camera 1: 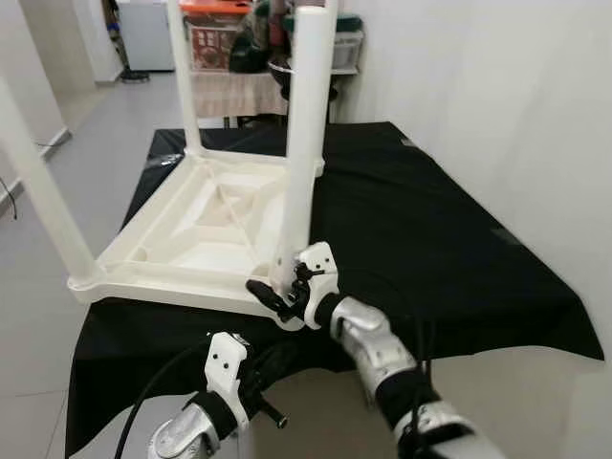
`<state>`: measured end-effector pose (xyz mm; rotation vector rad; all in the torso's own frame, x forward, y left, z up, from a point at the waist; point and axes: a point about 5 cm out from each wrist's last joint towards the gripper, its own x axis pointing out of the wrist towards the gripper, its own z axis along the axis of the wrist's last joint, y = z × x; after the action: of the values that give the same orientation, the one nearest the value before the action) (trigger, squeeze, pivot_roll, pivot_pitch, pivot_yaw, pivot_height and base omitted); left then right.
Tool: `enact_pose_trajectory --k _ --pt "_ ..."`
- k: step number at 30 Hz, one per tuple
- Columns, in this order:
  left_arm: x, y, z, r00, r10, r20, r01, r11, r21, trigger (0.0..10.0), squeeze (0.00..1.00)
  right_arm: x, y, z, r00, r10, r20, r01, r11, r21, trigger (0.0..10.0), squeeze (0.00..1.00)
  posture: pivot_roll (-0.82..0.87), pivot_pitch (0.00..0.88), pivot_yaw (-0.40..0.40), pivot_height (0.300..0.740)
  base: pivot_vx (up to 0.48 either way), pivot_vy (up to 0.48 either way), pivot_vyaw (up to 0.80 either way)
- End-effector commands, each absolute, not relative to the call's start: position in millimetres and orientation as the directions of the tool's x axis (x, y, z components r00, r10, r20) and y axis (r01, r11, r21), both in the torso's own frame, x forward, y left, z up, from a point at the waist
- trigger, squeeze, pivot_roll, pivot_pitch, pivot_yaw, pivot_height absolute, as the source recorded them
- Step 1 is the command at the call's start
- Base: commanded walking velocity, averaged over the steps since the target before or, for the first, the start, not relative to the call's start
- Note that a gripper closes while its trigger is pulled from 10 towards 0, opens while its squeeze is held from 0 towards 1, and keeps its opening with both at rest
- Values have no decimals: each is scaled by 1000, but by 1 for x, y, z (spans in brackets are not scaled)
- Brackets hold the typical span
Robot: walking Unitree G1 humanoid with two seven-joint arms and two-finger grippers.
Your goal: Building children table
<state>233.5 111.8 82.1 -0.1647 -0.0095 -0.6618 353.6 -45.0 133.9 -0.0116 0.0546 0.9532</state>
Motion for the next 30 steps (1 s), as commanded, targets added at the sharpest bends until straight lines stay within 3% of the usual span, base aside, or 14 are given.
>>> enact_pose_trajectory --k 1,7,8,9,10,24,30 --pt "233 112 80 792 -608 51 608 779 -154 10000 0 358 -46 139 539 841 -47 -842 540 8 10000 0 68 0 -102 740 0 0 0" --pt "230 112 80 792 -608 50 608 779 -153 10000 0 370 -57 154 554 832 -27 -832 554 10 10000 0 85 0 -108 740 0 0 0" --pt "227 112 80 793 -608 50 607 780 -153 10000 0 374 -62 162 542 840 -18 -840 543 18 5098 0 97 0 -112 740 0 0 0" --pt "227 112 80 793 -608 50 607 780 -153 10000 0 374 -62 162 542 840 -18 -840 543 18 5098 0 97 0 -112 740 0 0 0" --pt "224 112 81 794 -606 50 606 780 -156 10000 0 377 -66 167 529 848 -12 -848 529 23 0 0 103 0 -114 740 0 0 0" --pt "204 113 84 800 -598 42 596 784 -176 10000 0 380 -87 178 467 884 29 -884 467 24 0 0 101 0 -99 740 0 0 0" --pt "203 115 83 795 -606 28 600 779 -185 10000 0 368 -102 162 550 823 144 -832 554 15 0 0 65 0 -76 740 0 0 0"
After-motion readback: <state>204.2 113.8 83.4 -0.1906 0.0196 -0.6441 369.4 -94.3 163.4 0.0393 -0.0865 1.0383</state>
